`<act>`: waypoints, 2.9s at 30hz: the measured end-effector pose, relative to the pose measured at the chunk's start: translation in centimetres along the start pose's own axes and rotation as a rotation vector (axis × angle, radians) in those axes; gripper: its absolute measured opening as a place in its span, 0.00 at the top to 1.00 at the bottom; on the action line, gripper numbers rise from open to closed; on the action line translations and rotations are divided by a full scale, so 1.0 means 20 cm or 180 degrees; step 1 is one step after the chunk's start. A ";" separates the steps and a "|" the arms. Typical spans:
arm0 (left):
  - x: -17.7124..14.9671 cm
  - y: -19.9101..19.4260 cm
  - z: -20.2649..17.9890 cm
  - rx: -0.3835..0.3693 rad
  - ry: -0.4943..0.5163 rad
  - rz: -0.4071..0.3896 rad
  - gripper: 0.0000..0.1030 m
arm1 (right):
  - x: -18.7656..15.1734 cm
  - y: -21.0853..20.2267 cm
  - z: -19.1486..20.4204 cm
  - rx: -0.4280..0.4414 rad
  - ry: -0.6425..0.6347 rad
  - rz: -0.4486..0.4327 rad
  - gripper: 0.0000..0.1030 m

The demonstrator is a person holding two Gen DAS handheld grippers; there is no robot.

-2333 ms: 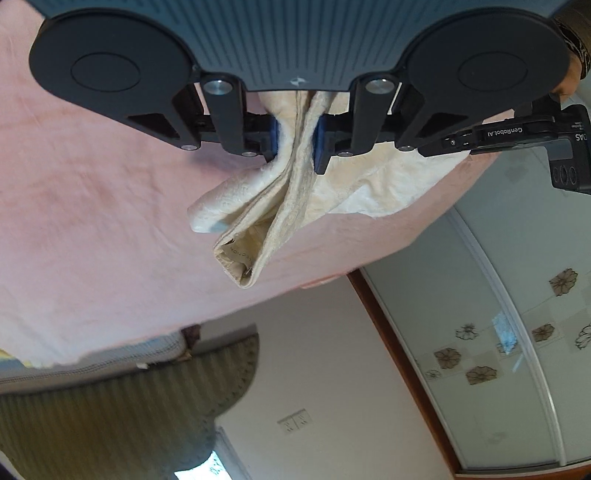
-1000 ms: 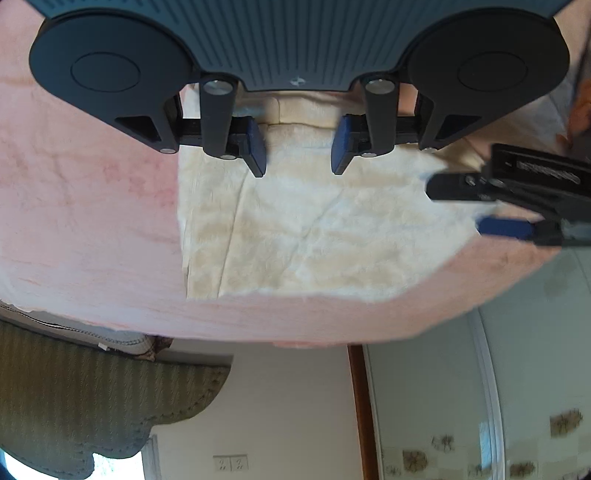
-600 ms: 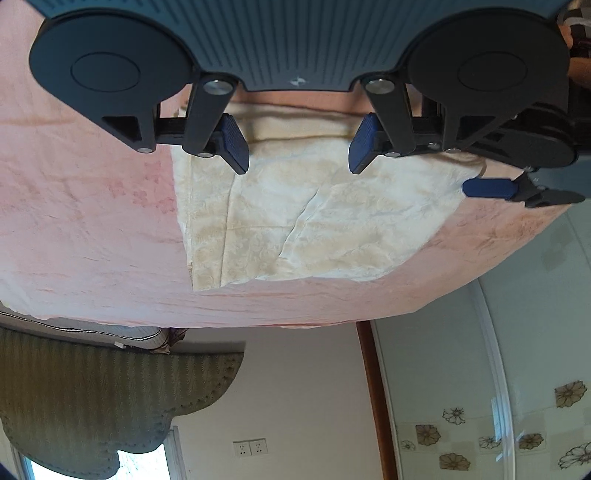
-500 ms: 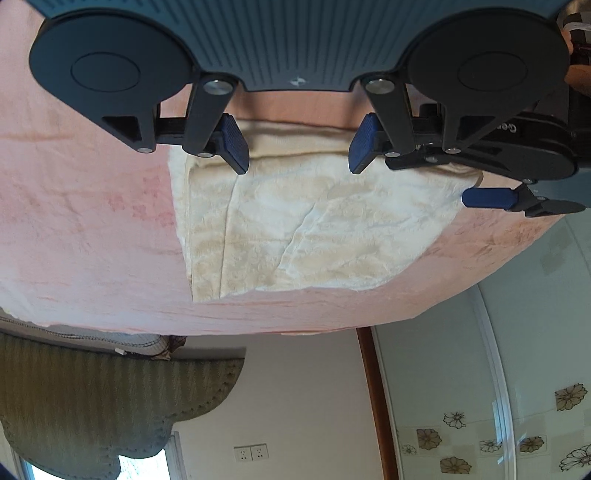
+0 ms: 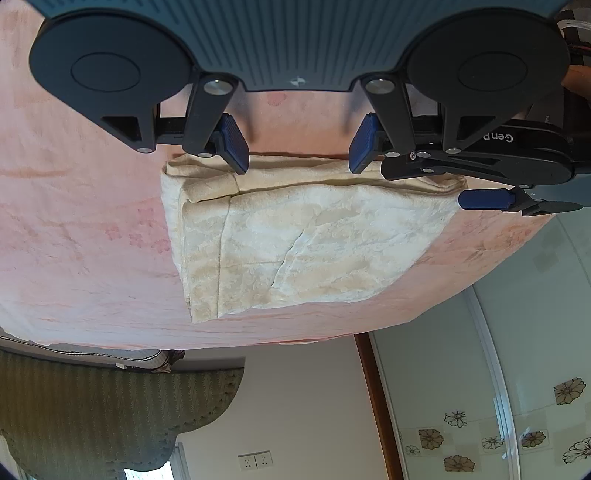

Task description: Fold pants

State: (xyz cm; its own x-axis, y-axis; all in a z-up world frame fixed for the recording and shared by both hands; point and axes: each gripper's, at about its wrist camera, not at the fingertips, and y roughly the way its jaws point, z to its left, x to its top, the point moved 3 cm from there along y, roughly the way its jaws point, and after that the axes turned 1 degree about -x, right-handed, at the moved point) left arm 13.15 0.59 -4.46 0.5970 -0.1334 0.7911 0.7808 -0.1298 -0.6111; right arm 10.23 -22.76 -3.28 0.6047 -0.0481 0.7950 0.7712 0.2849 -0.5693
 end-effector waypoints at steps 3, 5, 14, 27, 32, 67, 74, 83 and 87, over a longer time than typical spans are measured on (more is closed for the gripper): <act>-0.01 0.00 0.00 0.0011 0.0019 0.0010 0.00 | -0.01 0.00 0.00 -0.0004 0.0009 0.0009 0.42; -0.01 0.01 -0.01 0.0023 0.0035 0.0023 0.00 | -0.01 0.00 -0.01 0.0001 0.0015 0.0013 0.41; -0.07 0.03 0.01 0.0038 -0.0032 0.0189 0.01 | -0.04 0.00 -0.01 -0.0004 0.0027 0.0050 0.35; -0.22 -0.05 0.13 0.0126 -0.0286 0.0219 0.00 | -0.20 0.06 0.08 -0.0396 -0.0406 0.0311 0.00; -0.24 -0.06 0.14 0.0141 -0.0295 0.0151 0.00 | -0.22 0.06 0.10 -0.0465 -0.0470 0.0238 0.00; -0.25 -0.06 0.14 0.0104 -0.0286 0.0144 0.00 | -0.22 0.06 0.08 -0.0411 -0.0393 0.0249 0.00; -0.25 -0.06 0.14 0.0102 -0.0289 0.0143 0.00 | -0.22 0.06 0.08 -0.0412 -0.0393 0.0248 0.00; -0.25 -0.06 0.14 0.0102 -0.0289 0.0143 0.00 | -0.22 0.06 0.08 -0.0412 -0.0393 0.0248 0.00; -0.25 -0.06 0.14 0.0101 -0.0289 0.0142 0.00 | -0.22 0.06 0.08 -0.0412 -0.0393 0.0249 0.00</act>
State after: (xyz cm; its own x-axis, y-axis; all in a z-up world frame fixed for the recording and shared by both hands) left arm 9.79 4.09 -7.62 0.6445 -0.0485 0.7631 0.7576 -0.0943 -0.6458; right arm 8.30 -20.67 -7.09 0.6408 0.0895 0.7625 0.7469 0.1573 -0.6461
